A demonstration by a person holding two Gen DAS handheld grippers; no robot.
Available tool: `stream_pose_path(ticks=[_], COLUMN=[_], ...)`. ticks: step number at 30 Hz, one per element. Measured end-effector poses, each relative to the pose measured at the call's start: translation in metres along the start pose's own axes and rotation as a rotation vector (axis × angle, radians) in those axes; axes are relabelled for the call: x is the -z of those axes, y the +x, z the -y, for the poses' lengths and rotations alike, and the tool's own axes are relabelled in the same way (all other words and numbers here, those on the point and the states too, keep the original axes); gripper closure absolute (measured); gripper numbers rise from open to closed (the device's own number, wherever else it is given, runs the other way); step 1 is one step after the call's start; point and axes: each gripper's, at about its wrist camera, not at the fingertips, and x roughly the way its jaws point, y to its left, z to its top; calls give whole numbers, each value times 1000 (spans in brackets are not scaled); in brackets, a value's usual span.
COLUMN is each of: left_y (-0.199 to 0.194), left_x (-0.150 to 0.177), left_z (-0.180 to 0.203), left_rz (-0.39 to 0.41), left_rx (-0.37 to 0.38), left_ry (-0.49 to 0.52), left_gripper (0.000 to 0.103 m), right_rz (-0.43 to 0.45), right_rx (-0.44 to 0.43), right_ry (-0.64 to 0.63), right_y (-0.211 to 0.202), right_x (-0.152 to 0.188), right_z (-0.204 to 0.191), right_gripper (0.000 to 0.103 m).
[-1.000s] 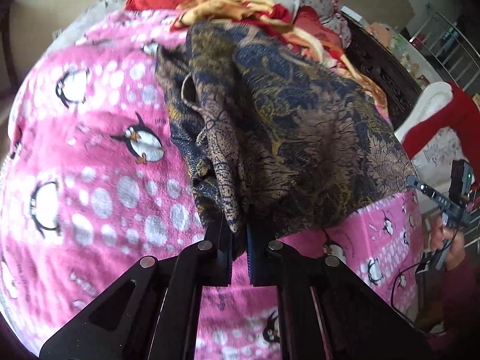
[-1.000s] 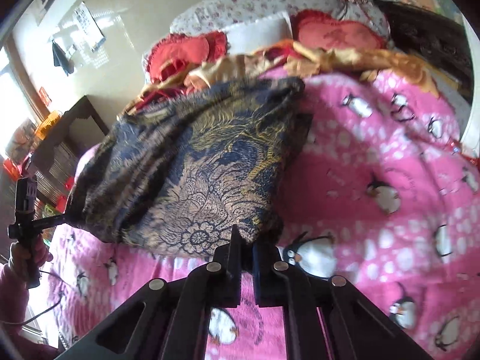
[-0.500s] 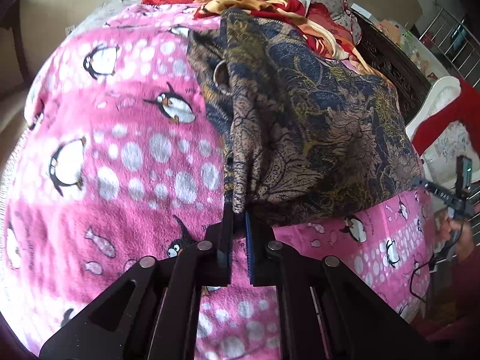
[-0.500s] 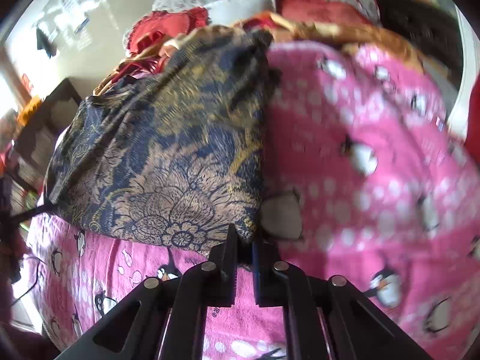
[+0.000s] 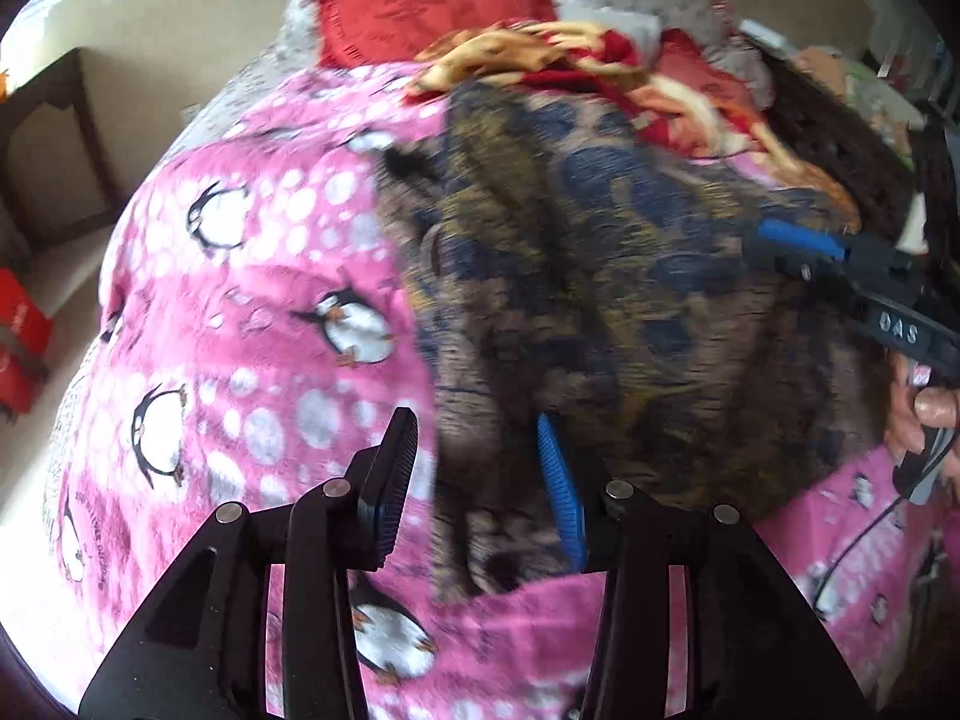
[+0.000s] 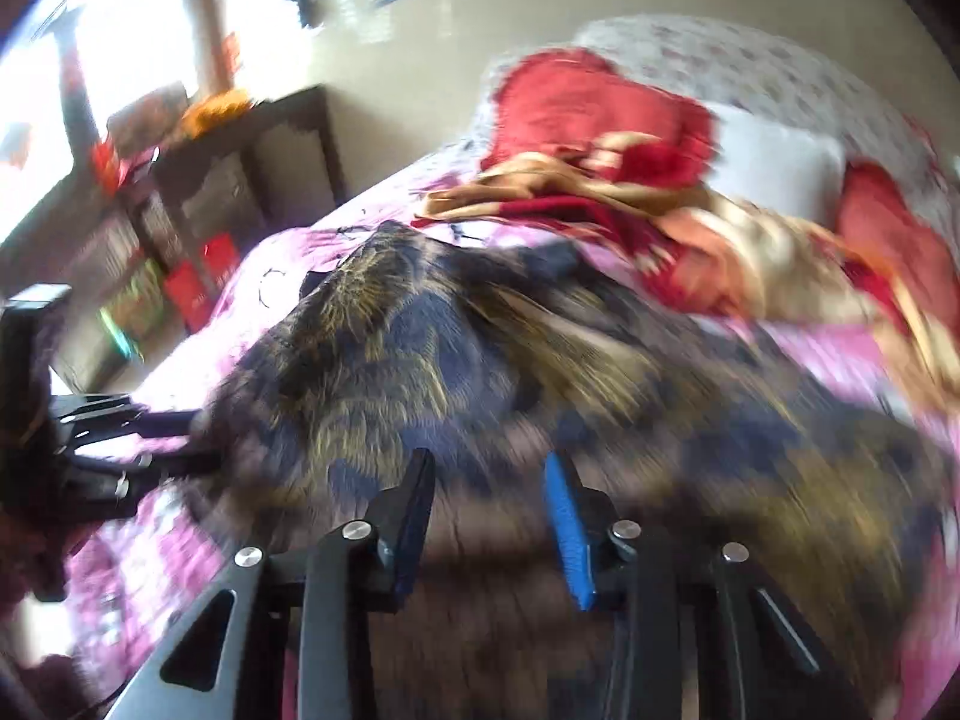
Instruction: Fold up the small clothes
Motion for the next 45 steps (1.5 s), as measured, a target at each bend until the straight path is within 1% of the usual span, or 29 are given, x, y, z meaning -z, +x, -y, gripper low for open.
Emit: stream_pose_path(ticks=[1, 2, 3, 5, 7, 9, 11, 13, 14, 16, 18, 20, 23, 24, 25, 27, 28, 31, 32, 34, 35, 37, 39, 41, 43, 45], left_y=[7, 12, 16, 17, 17, 17, 14, 11, 10, 10, 10, 10, 10, 10, 10, 11, 10, 11, 11, 11, 11, 11, 11, 11, 11, 10], left_x=[0, 1, 1, 2, 4, 5, 6, 7, 8, 9, 11, 13, 15, 15, 15, 15, 15, 15, 15, 15, 15, 15, 16, 16, 17, 17], left_z=[-5, -11, -17, -25, -28, -28, -27, -29, -28, -29, -29, -28, -26, -26, -26, -25, -24, -23, -23, -22, -22, -23, -24, -24, -25, -26], left_rz=[-13, -30, -38, -34, -29, -24, -25, -25, -25, -24, -19, -15, -14, -14, -13, -13, -12, -11, -10, -6, -6, -4, -3, 0, 1, 1], left_rx=[-5, 18, 43, 73, 86, 84, 79, 81, 84, 85, 81, 72, 62, 60, 60, 59, 57, 55, 54, 53, 54, 60, 64, 68, 72, 75], left_ry=[-18, -50, -87, -126, -134, -131, -126, -138, -145, -164, -167, -170, -169, -173, -178, -184, -186, -188, -188, -184, -183, -188, -191, -192, -192, -193], left_gripper=[61, 60, 59, 56, 55, 55, 55, 55, 55, 54, 53, 53, 51, 51, 49, 49, 49, 48, 48, 47, 47, 46, 46, 46, 46, 46], right_rz=[-2, -4, -1, 0, 11, 1, 7, 21, 39, 67, 46, 15, -39, -69, -87, -79, -95, -117, -110, -75, -65, -63, -86, -126, -184, -167], right_rx=[40, 55, 58, 80, 109, 116, 120, 112, 92, 16, -23, -51, -37, -28, -15, -12, -6, 12, 19, 5, -3, -28, -37, -41, -38, -24], right_ry=[-11, 5, 33, 71, 65, 68, 71, 98, 115, 119, 86, 57, 40, 45, 53, 63, 66, 63, 54, 34, 30, 26, 26, 27, 41, 32], right_y=[19, 32, 45, 68, 85, 97, 94, 77, 68, 53, 51, 60, 85, 97, 108, 117, 121, 119, 113, 100, 95, 90, 95, 109, 129, 133], right_x=[-9, -16, -24, -39, -52, -61, -65, -67, -66, -66, -65, -66, -68, -70, -73, -81, -87, -99, -100, -103, -103, -100, -99, -97, -94, -97], right_z=[-2, 1, 6, 16, 19, 21, 21, 20, 18, 7, -8, -23, -39, -41, -41, -42, -43, -46, -49, -55, -59, -69, -74, -79, -80, -83], right_gripper=[72, 75, 75, 75, 75, 75, 75, 74, 74, 73, 72, 72, 72, 70, 66, 64, 64, 64, 64, 64, 62, 55, 55, 55, 50, 46])
